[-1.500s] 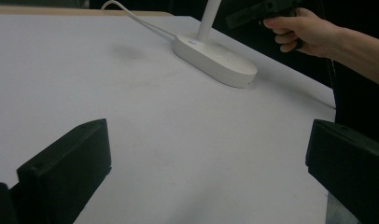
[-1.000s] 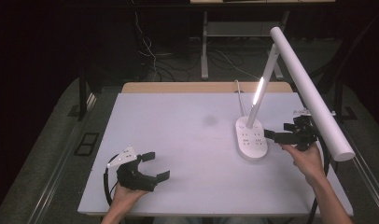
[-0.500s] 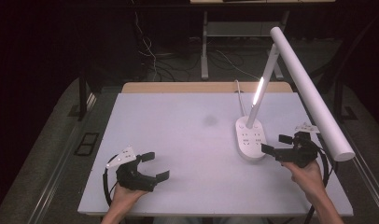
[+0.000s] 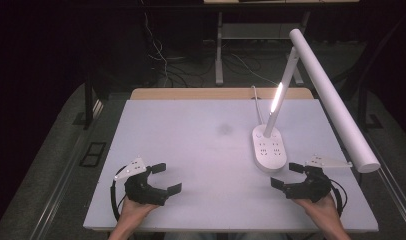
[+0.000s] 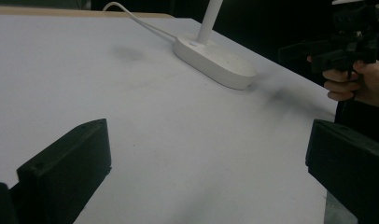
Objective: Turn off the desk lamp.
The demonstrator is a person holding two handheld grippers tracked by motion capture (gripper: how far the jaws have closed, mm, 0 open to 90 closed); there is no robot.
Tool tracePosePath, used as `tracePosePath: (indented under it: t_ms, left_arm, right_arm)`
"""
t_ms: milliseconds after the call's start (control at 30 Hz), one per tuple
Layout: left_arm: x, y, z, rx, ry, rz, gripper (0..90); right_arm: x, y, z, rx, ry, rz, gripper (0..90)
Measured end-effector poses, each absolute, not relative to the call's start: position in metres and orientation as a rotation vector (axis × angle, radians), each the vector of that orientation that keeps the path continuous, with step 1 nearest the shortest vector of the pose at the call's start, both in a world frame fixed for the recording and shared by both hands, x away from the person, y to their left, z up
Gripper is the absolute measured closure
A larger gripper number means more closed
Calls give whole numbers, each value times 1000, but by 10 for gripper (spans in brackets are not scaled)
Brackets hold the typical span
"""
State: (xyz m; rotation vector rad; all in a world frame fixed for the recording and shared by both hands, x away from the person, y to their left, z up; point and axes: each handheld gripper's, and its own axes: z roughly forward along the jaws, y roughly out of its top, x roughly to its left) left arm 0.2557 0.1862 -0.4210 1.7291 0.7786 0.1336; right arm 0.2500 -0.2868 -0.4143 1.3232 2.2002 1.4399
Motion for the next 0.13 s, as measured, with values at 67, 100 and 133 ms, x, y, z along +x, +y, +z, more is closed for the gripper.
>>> tracePosePath:
  t_ms: [67,100,133]
  left_arm:
    - [256,186,-421,1734,779,133,0]
    - [256,186,-421,1734,778,133,0]
    - [256,186,-421,1735,777,132,0]
  right_arm:
    - [247,-285,-416,1303,2201,1434,7]
    - [245,-284,-417,1294,2197,1448,7]
    - [245,-284,-417,1294,2197,1448,7]
